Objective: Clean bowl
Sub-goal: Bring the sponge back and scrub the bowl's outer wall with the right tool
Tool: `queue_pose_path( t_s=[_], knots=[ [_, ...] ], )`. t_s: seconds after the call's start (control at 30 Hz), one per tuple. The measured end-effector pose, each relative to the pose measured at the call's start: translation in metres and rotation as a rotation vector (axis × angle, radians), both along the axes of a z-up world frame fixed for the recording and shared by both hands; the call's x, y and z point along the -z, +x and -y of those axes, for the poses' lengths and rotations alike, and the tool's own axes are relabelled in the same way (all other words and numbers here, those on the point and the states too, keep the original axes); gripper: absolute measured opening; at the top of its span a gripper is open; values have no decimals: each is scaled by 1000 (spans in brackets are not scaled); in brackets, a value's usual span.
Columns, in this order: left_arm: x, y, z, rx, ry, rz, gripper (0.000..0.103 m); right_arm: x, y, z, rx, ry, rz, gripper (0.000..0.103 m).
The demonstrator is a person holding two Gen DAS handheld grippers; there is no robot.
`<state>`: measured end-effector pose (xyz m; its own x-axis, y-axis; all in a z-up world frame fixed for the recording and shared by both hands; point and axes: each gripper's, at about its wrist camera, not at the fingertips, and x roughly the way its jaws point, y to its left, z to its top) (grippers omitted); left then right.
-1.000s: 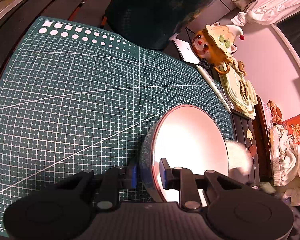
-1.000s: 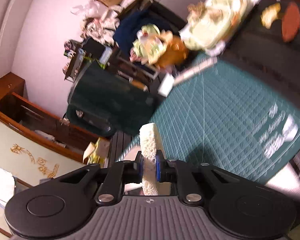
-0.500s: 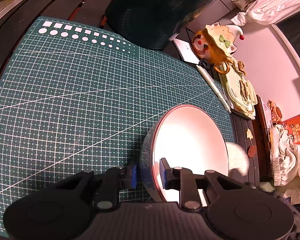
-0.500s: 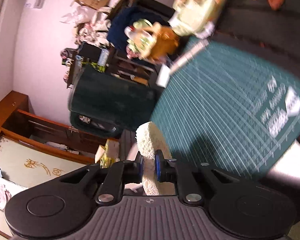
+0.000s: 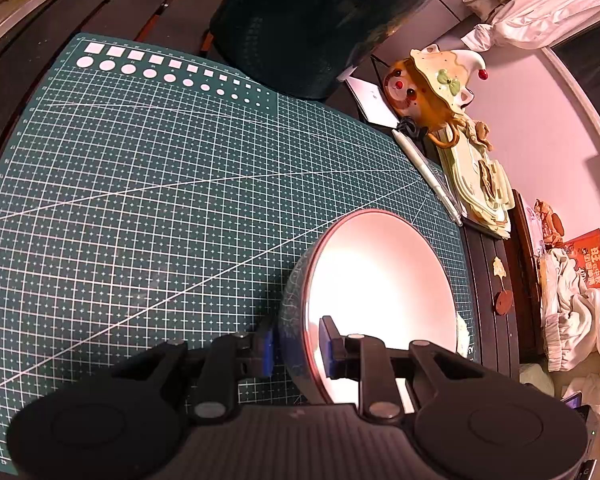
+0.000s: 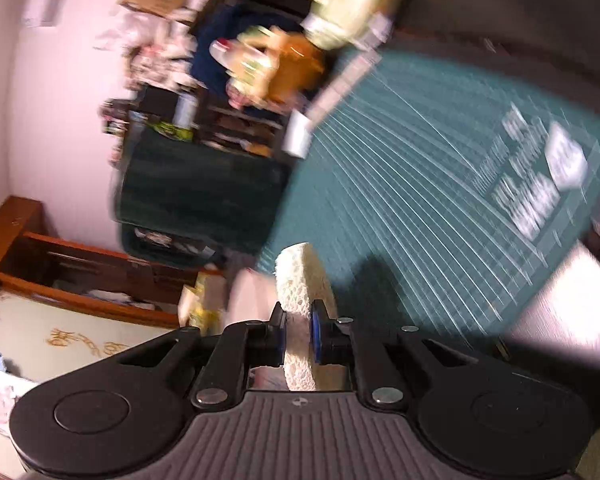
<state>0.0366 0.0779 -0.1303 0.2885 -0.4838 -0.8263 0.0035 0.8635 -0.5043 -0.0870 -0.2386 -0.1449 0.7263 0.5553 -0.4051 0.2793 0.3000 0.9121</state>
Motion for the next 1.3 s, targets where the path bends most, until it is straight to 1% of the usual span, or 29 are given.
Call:
queue_pose_path(
  t_s=[0.03,0.13,0.23,0.37,0.43,0.47,0.53,0.6,0.63,0.73,0.8,0.9,0.97,1.1,1.13,1.23,1.3],
  knots=[
    [0,0,0,-1,-1,-1,22,-1,1,1,-1,3,1,12],
    [0,-2,1,0,1,-2,22,-19,1,9,19,-11,62,12],
    [0,-2,2,0,1,-2,22,-28,1,13,32,-6,99,12],
    [2,0,1,2,0,-1,22,-8,2,6,17,2,38,12],
    [1,0,2,3,2,-2,22,-3,2,5,13,11,16,12],
    [1,0,3,4,3,-3,22,-5,2,7,16,12,21,12],
    [1,0,4,4,4,-4,22,-12,2,11,27,12,46,12],
    [0,0,4,5,6,-5,22,-26,1,20,51,13,110,12],
    [0,0,3,4,6,-6,22,-29,2,21,55,15,123,12],
    [-1,0,3,3,6,-6,22,-22,5,15,36,6,96,12],
    [-2,1,4,1,6,-5,22,-6,4,8,20,25,53,12],
    [-3,2,3,2,7,-4,22,5,3,7,15,47,-4,12],
    [-2,4,4,1,5,-7,22,-2,1,12,32,54,24,12],
    [-1,6,4,-1,1,-11,22,-25,3,19,42,41,110,12],
    [-2,7,4,-1,1,-11,22,-26,4,18,40,39,114,12],
    [-2,7,5,-1,3,-9,22,-13,4,12,33,49,88,12],
    [-1,8,7,0,5,-6,22,-1,4,9,27,63,38,12]
  ],
)
